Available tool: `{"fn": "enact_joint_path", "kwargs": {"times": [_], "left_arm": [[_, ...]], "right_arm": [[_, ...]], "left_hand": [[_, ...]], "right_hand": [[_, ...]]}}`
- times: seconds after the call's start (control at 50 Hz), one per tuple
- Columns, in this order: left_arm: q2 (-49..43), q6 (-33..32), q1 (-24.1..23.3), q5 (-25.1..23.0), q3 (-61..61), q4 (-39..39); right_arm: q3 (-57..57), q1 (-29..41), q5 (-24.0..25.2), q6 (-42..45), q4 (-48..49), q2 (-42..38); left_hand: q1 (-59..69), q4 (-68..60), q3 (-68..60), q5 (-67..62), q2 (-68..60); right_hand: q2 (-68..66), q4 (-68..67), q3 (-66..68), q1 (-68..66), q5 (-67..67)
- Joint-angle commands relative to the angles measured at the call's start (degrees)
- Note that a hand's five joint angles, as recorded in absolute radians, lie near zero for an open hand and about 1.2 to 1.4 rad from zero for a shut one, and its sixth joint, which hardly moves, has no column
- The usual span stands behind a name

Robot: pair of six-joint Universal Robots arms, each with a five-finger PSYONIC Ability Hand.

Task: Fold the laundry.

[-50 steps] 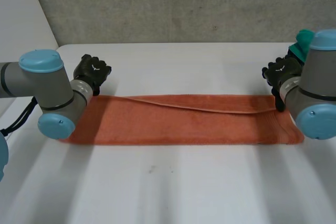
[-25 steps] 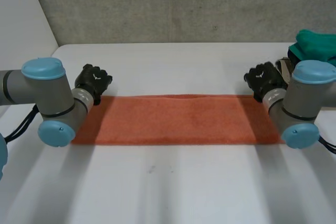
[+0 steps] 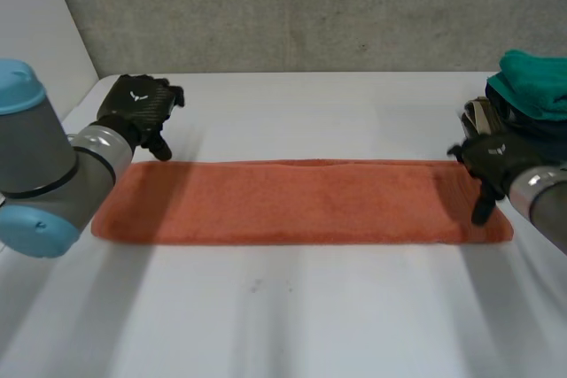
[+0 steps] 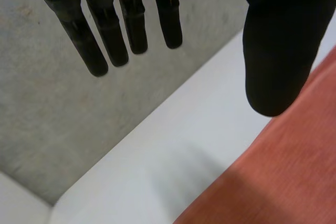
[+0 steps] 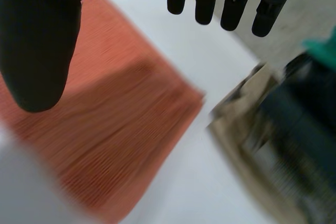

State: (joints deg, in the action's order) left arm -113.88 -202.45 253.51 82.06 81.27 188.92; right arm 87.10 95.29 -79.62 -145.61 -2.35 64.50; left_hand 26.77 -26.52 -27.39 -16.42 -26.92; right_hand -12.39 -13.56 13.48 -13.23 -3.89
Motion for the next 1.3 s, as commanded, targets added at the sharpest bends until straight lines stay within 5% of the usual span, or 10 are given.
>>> {"fn": "enact_joint_path", "kwargs": {"times": [0.02,0.18,0.26,0.58,0.66,0.7,0.74,0.9,1.22,1.3], "left_arm": [[4.4,9.6,0.7,-9.7,4.8,0.1],[4.9,10.1,0.3,-11.0,6.8,1.7],[5.2,10.4,0.1,-11.0,7.1,2.1],[9.5,10.6,0.3,-11.0,8.4,2.0],[10.3,10.7,0.3,-11.1,9.0,2.1],[10.6,10.7,0.1,-11.2,9.3,2.1],[10.7,10.7,0.1,-11.1,9.3,2.1],[10.8,10.8,-0.2,-11.1,9.5,2.1],[11.0,10.8,-0.4,-11.3,10.2,2.1],[11.0,10.8,-0.4,-11.2,10.3,2.2]], "right_arm": [[4.9,-4.4,3.4,0.1,-2.1,0.5],[6.0,-5.3,4.5,0.8,4.4,-2.3],[5.0,-5.4,3.5,0.9,7.0,-4.8],[8.3,-22.2,1.0,18.9,7.6,1.4],[8.8,-19.9,2.9,15.8,6.3,2.1],[9.2,-18.0,4.7,12.6,6.1,2.6],[10.5,-16.3,9.6,6.8,6.3,3.8],[12.7,-15.3,20.7,-0.5,6.0,4.8],[9.8,-11.1,14.5,1.8,8.9,-3.8],[9.1,-10.9,14.3,2.3,10.3,-5.3]], "left_hand": [[-11.3,11.1,11.9,11.0,11.5],[-13.4,13.1,14.0,13.0,13.5],[-13.4,13.1,14.0,13.0,13.5],[-12.7,12.4,13.3,12.3,12.8],[-12.9,12.6,13.5,12.5,13.0],[-13.0,12.8,13.6,12.7,13.2],[-13.0,12.8,13.6,12.7,13.2],[-13.4,13.1,14.0,13.0,13.5],[-16.7,16.5,17.3,16.4,16.9],[-16.7,16.5,17.3,16.4,16.9]], "right_hand": [[-8.1,-6.9,7.0,-7.3,-6.6],[-22.1,-20.9,21.0,-21.2,-20.6],[-67.4,-66.3,66.3,-66.6,-65.9],[-67.6,-66.4,66.5,-66.8,-66.1],[-66.8,-65.7,65.7,-66.0,-65.3],[-29.7,-28.5,28.6,-28.8,-28.2],[-20.7,-19.6,19.7,-19.9,-19.2],[-22.6,-21.4,21.5,-21.7,-21.1],[-32.3,-31.2,31.2,-31.5,-30.8],[-67.5,-66.3,66.4,-66.7,-66.0]]}}
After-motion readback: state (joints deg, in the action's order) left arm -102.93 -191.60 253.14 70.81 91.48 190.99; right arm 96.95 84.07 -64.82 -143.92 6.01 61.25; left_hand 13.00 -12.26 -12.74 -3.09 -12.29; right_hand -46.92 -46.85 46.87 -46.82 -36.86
